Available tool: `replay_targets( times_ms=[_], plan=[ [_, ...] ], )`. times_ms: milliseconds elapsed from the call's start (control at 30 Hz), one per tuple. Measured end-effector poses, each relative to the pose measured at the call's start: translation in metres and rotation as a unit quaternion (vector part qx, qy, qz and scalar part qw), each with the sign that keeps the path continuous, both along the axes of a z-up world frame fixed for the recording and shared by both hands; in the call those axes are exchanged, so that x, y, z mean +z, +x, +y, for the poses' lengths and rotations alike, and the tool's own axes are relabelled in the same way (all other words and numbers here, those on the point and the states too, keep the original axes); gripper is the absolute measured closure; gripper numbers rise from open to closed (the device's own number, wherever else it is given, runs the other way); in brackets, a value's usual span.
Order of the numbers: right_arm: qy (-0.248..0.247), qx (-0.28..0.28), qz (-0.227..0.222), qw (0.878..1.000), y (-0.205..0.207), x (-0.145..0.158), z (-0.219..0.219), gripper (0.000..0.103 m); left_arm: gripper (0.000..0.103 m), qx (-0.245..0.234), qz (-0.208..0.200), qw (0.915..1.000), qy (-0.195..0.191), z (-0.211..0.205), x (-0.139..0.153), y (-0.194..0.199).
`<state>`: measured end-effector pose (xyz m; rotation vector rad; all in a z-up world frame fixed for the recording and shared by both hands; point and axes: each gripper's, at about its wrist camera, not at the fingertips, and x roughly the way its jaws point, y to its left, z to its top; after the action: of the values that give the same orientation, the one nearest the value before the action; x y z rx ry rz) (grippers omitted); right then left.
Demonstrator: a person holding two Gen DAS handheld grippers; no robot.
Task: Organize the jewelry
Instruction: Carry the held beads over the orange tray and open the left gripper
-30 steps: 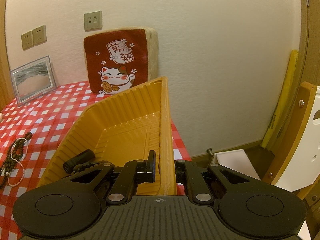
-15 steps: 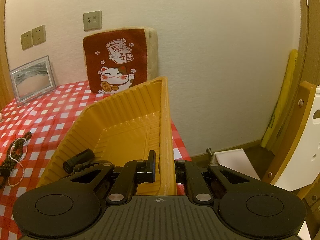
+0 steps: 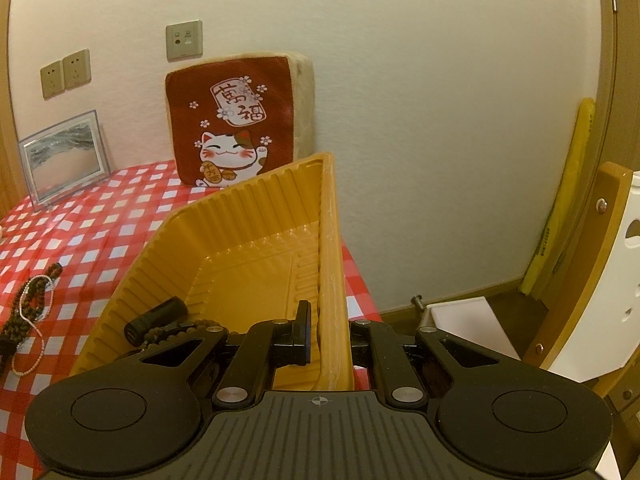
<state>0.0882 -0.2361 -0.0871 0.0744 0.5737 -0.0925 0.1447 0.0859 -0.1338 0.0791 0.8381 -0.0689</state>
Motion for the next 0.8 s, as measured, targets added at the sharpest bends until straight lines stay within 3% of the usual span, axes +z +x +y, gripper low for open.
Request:
replay_targets(
  times_ms=[333, 533, 800],
  plan=[
    [-0.001, 0.002, -0.003, 1.0, -0.001, 0.001, 0.001, 0.094, 0.096, -0.037, -0.049, 0.9979, -0.022, -0.025, 0.041, -0.014],
    [-0.001, 0.002, -0.004, 1.0, -0.002, 0.001, 0.001, 0.094, 0.096, -0.073, -0.055, 0.9927, -0.079, -0.052, 0.062, -0.009],
    [-0.001, 0.005, -0.01, 1.0, -0.003, 0.004, 0.004, 0.094, 0.096, -0.131, -0.036, 0.9751, -0.175, -0.107, 0.071, 0.007]
  ],
)
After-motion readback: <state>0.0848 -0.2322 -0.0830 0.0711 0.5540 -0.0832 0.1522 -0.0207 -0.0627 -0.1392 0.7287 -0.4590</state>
